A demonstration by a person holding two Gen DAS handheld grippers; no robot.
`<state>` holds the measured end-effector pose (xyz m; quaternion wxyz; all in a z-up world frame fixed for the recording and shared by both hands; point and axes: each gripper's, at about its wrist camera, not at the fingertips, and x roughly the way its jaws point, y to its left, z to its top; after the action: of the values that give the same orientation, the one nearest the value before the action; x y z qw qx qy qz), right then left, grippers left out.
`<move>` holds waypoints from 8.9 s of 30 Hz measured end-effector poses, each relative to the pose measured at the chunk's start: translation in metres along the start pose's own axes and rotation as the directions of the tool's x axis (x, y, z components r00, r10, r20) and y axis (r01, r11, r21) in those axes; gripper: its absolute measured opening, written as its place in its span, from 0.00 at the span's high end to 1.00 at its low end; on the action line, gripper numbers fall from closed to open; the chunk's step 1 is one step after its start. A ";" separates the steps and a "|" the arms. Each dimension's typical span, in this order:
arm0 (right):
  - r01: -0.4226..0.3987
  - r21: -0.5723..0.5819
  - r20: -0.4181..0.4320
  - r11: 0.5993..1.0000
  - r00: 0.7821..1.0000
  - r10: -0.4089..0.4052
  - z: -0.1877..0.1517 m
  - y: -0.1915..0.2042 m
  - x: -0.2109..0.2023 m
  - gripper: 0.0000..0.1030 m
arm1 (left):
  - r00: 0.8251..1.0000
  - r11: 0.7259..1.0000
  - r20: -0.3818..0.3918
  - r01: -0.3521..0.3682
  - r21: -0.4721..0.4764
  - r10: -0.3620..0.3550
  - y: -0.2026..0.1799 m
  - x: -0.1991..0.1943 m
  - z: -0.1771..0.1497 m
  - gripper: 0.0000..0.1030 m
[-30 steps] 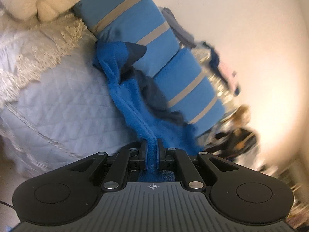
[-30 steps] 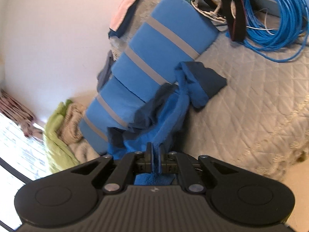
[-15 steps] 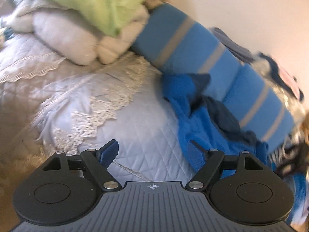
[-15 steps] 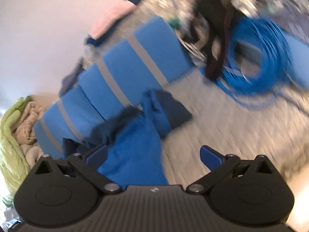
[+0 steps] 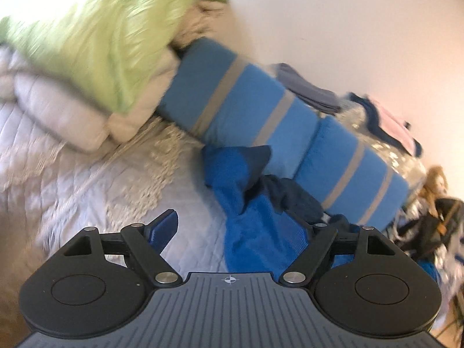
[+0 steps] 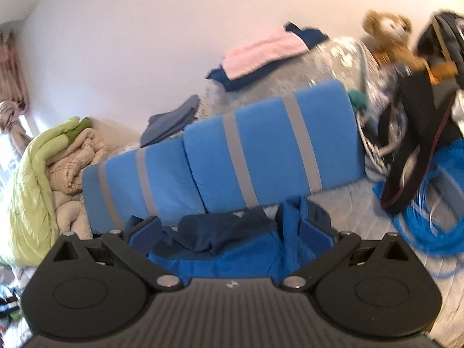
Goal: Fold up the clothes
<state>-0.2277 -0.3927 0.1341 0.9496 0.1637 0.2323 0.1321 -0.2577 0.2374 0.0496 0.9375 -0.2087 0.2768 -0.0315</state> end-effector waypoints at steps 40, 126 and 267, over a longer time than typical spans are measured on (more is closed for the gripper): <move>0.108 -0.107 0.006 0.988 0.994 -0.108 0.105 -0.038 0.068 0.01 | 0.987 0.950 -0.088 0.156 0.269 -0.137 -0.227 0.173 0.048 0.16; 0.448 -0.271 -0.023 0.852 0.882 -0.471 -0.025 -0.153 0.283 0.11 | 0.981 0.960 -0.105 0.183 0.210 -0.164 -0.181 0.290 -0.116 0.16; 0.404 0.294 -0.215 0.866 0.911 -0.352 -0.205 -0.310 0.041 0.22 | 0.986 0.982 -0.142 0.108 0.155 -0.086 -0.178 0.294 -0.118 0.16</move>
<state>-0.2372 -0.6108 -0.1694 0.8948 0.2617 0.3515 -0.0856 -0.0625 -0.0206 -0.1159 0.9279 -0.1423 0.3252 -0.1136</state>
